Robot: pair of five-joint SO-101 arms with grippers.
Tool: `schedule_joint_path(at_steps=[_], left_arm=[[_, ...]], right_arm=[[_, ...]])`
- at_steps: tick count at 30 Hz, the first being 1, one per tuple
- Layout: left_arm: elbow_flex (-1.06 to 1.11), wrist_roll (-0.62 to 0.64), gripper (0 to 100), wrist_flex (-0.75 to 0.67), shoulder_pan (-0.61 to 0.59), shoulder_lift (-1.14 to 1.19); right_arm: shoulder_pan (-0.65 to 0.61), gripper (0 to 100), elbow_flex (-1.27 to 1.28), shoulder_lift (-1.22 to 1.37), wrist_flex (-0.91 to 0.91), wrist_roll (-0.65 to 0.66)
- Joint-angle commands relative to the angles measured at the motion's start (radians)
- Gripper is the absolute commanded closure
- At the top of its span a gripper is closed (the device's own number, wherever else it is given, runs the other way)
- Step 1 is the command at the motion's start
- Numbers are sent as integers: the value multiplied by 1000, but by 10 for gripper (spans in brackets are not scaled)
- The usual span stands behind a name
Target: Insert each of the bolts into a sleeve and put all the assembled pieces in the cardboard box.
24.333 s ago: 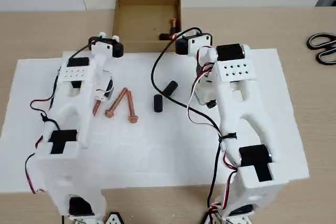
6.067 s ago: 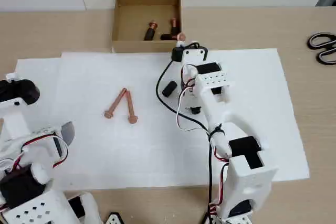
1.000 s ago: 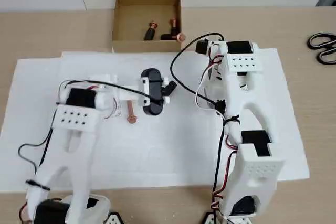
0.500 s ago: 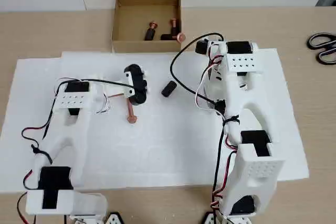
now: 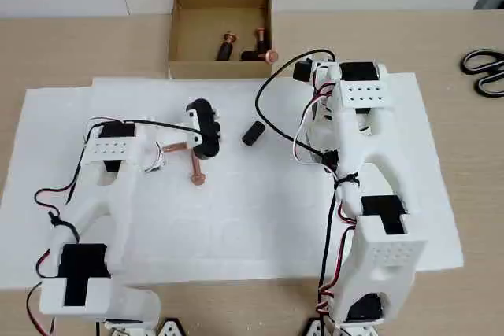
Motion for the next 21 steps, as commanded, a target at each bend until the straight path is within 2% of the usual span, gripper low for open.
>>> schedule_joint_path(at_steps=[1, 6, 11, 14, 18, 21], left_arm=[[-8, -106, 911, -26, -6, -12], [-41, -95, 911, -15, -9, -15], [-191, 44, 910, 92, -17, -17], [-321, 244, 910, 172, -17, -17], [-483, 614, 910, 284, -11, -17], [-602, 902, 909, 433, -11, -17]], right_arm=[[2, 992, -40, -12, 5, 3], [2, 992, -40, -12, 5, 3], [2, 992, -40, -13, 7, 3], [2, 992, -40, -13, 7, 3], [2, 992, -40, -13, 4, 3], [2, 992, -41, -13, 4, 3]])
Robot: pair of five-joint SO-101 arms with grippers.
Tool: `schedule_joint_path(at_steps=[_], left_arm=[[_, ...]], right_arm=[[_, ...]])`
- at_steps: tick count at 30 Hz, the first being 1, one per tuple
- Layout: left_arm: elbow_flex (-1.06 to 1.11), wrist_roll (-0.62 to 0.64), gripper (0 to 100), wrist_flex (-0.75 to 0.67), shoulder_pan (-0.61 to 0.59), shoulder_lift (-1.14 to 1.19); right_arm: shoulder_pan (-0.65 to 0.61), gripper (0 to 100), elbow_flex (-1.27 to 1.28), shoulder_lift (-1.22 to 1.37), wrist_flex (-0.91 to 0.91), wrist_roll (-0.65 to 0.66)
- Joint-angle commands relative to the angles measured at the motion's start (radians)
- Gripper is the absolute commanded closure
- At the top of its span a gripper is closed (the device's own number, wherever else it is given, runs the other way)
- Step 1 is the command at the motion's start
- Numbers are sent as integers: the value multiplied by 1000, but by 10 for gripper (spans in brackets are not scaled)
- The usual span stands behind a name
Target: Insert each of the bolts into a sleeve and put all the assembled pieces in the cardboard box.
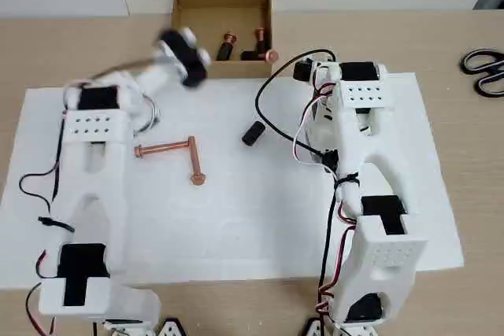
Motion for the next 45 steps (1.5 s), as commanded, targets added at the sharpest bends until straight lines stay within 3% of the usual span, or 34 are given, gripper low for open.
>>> schedule_joint_path(at_steps=[1, 5, 8, 13, 17, 20, 25, 31, 37, 45], left_arm=[[-174, 404, 909, 166, 0, -17], [-403, 802, 907, 402, 2, -17], [-582, 991, 907, 531, 26, -17], [-587, 1143, 909, 528, 35, -124], [-504, 1382, 909, 526, 61, -315], [-389, 1484, 908, 516, 66, -459], [-41, 1513, 909, 367, 61, -532], [375, 1689, 903, -17, 61, -526], [661, 1765, 806, -347, 61, -526], [826, 1768, 822, -508, 61, -525]], right_arm=[[2, 992, -43, -13, 4, 3], [2, 992, -44, -15, 1, 3], [2, 992, -44, -15, 7, 3], [2, 992, -44, -15, 10, 3], [4, 992, -44, -15, 10, -23], [2, 992, -44, -15, 12, -29], [2, 992, -44, -15, 12, -29], [2, 992, -44, -15, 12, -29], [2, 992, -44, -15, 30, -31], [2, 992, -44, -15, 30, -31]])
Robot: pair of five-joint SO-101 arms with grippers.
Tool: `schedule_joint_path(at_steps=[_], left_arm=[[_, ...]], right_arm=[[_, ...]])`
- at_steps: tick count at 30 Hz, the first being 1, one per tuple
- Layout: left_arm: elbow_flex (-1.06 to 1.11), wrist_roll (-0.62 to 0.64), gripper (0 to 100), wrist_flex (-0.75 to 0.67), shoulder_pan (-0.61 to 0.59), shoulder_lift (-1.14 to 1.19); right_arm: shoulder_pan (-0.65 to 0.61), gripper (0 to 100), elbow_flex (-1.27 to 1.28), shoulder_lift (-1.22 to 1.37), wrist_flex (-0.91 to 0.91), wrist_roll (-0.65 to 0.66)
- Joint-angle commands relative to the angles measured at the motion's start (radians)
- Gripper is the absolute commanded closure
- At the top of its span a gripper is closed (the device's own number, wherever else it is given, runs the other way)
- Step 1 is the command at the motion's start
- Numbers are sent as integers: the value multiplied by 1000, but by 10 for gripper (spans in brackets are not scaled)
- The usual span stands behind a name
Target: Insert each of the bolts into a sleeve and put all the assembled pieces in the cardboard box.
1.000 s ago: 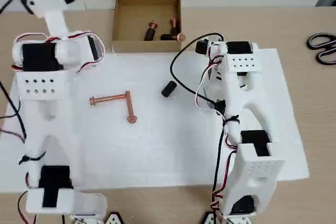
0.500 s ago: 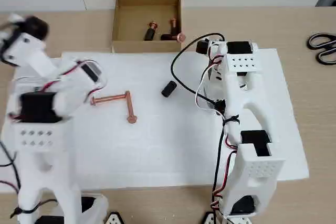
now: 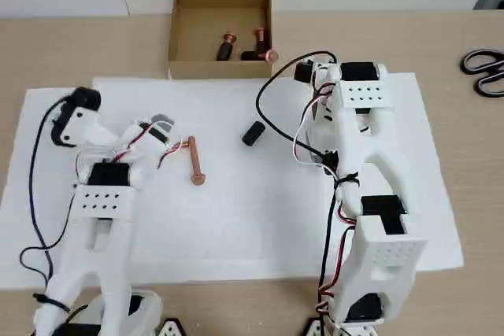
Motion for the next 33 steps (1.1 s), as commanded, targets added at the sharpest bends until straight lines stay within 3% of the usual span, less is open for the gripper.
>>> schedule_joint_path(at_steps=[1, 9, 16, 20, 25, 33], left_arm=[[30, 8, 828, -61, 0, -15], [35, 9, 833, -46, -38, -15], [-214, 9, 833, 259, -54, -14], [-295, 26, 833, 318, -54, -3], [-374, 87, 833, 338, -58, 149], [-699, 107, 831, 606, -58, 453]], right_arm=[[2, 992, -44, -15, 8, -11], [2, 992, -44, -15, 8, -11], [1, 992, -44, -15, 7, -11], [1, 992, -44, -15, 5, -12], [-27, 992, -44, -15, 8, -12], [-31, 992, -44, -15, 8, -12]])
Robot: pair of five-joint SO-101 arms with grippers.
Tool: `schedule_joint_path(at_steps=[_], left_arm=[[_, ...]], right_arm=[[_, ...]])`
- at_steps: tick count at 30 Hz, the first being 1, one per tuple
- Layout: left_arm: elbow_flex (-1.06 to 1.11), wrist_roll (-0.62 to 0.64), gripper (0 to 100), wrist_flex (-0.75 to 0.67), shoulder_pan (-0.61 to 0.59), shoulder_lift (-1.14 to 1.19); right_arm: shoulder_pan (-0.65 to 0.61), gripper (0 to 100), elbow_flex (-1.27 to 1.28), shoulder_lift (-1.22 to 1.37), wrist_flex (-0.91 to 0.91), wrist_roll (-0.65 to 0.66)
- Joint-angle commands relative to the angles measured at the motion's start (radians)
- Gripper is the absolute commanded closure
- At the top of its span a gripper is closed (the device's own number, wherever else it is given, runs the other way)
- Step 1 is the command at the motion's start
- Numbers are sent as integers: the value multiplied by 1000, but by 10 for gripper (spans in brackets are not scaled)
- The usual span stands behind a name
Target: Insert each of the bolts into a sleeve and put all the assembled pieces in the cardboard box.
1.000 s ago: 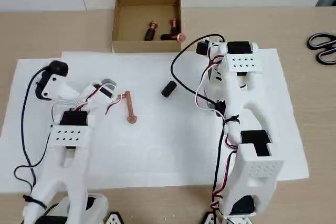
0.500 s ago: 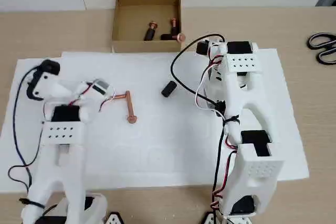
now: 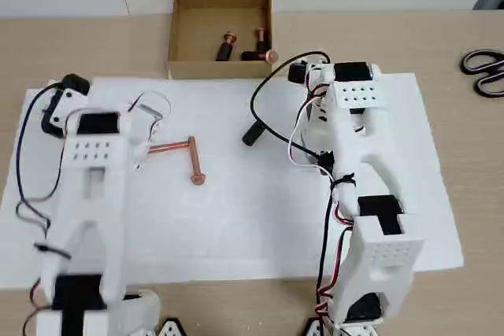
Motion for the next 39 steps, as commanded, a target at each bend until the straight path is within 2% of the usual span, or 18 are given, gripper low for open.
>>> schedule_joint_path(at_steps=[1, 6, 12, 21, 28, 34, 39], left_arm=[[-156, 8, 831, 92, -8, 98], [-225, 55, 831, 89, -31, 247], [-231, 86, 833, 14, -32, 365], [-231, 109, 833, -75, -60, 436], [-231, 120, 837, -86, -92, 488], [-231, 120, 987, -86, -89, 508], [-231, 115, 994, -84, -86, 500]], right_arm=[[-5, 992, -44, -15, 8, -11], [-5, 992, -44, -15, 8, -11], [-4, 992, -44, -15, 8, -11], [1, 992, -44, -15, 8, -11], [1, 992, -44, -15, 7, -11], [1, 992, -44, -15, 7, -11], [1, 992, -44, -15, 7, -11]])
